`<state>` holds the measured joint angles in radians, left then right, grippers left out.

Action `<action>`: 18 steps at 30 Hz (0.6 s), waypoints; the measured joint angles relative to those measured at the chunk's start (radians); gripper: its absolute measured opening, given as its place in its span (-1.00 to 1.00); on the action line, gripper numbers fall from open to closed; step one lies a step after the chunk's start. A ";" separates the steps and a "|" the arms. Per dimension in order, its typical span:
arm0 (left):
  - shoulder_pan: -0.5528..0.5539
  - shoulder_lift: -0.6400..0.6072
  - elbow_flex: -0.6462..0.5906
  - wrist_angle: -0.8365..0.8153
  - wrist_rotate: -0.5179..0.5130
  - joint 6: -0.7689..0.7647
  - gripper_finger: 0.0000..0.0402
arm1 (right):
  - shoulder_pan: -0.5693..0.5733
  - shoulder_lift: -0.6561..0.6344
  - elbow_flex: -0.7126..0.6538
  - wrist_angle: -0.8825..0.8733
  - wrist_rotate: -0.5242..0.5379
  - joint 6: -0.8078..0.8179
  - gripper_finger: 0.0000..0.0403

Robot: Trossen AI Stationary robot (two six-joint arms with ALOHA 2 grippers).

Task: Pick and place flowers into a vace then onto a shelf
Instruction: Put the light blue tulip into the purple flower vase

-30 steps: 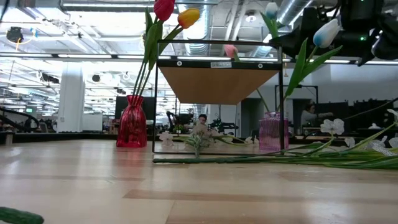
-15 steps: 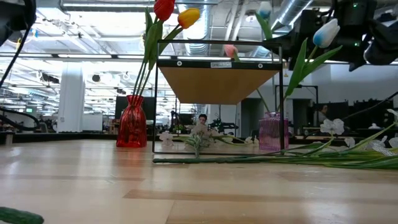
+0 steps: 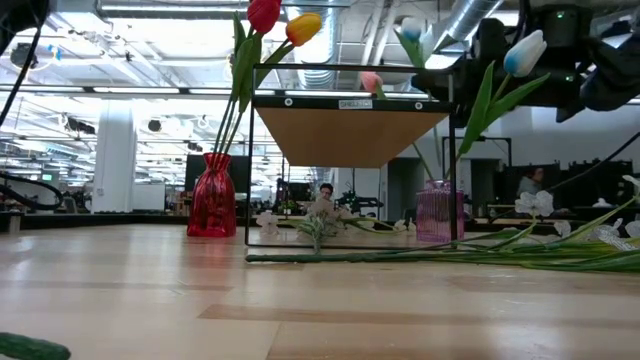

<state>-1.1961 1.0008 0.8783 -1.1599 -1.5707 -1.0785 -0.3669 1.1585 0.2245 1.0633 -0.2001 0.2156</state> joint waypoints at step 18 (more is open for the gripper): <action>0.000 0.000 0.000 0.000 0.000 0.002 0.19 | 0.137 0.073 0.000 0.003 0.228 -0.040 -0.99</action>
<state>-1.1961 1.0008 0.8787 -1.1603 -1.5711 -1.0766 -0.2298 1.2317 0.2245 1.0659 0.0275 0.1754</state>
